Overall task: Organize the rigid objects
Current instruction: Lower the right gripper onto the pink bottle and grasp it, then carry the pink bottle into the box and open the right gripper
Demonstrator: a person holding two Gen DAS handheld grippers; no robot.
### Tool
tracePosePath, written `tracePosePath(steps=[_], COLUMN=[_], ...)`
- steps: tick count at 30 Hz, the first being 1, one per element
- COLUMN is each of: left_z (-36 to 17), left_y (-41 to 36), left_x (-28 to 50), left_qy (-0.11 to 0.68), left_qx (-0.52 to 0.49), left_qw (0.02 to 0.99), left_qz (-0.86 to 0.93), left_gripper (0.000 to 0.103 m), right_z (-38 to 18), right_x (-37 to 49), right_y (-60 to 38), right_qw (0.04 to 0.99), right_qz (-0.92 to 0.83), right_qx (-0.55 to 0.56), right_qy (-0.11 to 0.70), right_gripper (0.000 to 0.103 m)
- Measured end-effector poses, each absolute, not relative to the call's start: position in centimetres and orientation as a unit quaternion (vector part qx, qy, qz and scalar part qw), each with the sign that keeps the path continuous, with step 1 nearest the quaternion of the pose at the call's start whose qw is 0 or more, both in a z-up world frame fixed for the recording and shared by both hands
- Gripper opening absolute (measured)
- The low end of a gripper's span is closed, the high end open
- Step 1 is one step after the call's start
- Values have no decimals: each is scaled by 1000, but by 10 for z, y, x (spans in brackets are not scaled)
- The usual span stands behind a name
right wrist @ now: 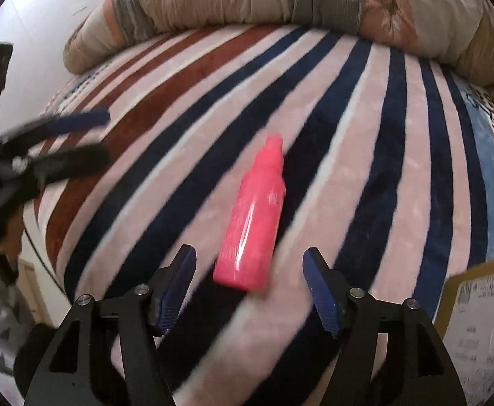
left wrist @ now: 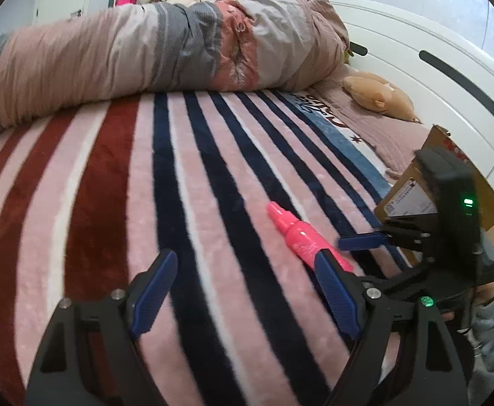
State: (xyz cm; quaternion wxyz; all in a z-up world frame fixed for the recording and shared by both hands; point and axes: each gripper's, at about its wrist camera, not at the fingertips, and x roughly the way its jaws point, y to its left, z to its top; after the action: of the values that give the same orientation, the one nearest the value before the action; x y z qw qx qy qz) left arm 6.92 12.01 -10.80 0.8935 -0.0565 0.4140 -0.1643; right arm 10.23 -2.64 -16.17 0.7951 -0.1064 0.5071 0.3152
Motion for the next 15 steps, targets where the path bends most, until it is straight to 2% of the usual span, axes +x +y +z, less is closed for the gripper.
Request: tracePosePath(steps=[2, 6, 10, 15], left_z=[-109, -101, -66, -18], left_y=[117, 108, 93, 78], left_x=[71, 68, 54, 44], left_qy=[415, 408, 366, 325], left_qx=[-65, -71, -70, -118], left_qw=[891, 890, 898, 888], left_qz=[-172, -189, -236, -304], left_gripper=[81, 81, 79, 66], right_z=[-166, -159, -105, -40], right_x=[107, 99, 56, 11], right_y=[-20, -11, -15, -32], right_qw=[792, 801, 819, 852], right_qz=[314, 309, 349, 368], right_qx=[-108, -146, -143, -132], right_qy=[512, 492, 433, 347], right_gripper=[28, 27, 27, 27])
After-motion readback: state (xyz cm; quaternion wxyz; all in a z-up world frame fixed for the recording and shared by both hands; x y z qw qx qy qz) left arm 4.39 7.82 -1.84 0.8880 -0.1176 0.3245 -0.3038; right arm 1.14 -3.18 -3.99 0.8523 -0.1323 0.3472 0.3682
